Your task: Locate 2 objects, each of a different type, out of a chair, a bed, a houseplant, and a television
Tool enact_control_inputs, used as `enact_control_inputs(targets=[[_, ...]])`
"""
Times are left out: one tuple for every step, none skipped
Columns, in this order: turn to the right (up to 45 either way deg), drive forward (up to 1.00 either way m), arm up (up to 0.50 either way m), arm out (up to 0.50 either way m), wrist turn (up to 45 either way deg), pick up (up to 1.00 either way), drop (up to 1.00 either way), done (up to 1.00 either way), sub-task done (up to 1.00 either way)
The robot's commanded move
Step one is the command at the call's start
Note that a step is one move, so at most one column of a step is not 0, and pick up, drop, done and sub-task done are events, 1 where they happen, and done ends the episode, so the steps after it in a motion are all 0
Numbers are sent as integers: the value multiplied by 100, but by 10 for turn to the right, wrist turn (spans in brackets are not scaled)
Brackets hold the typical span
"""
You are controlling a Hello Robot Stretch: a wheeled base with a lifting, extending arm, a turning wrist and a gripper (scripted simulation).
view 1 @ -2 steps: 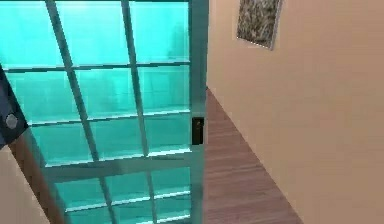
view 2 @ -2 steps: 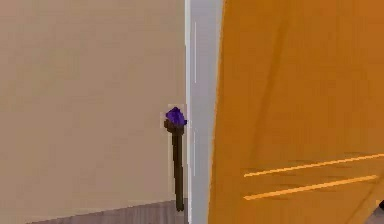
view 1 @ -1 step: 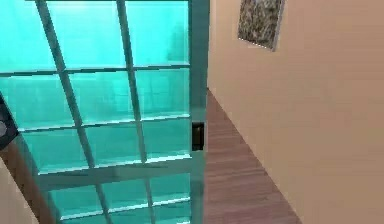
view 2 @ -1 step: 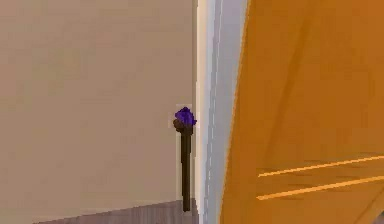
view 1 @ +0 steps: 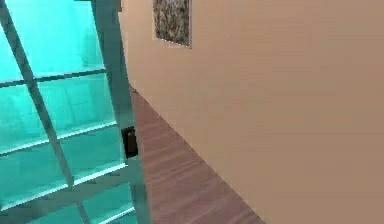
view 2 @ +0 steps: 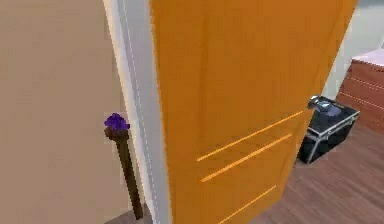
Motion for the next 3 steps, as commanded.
enact_control_inputs(targets=[[0,85,0,0,0,0,0,0,0],[-300,0,0,0,0,0,0,0,0],[0,45,0,0,0,0,0,0,0]])
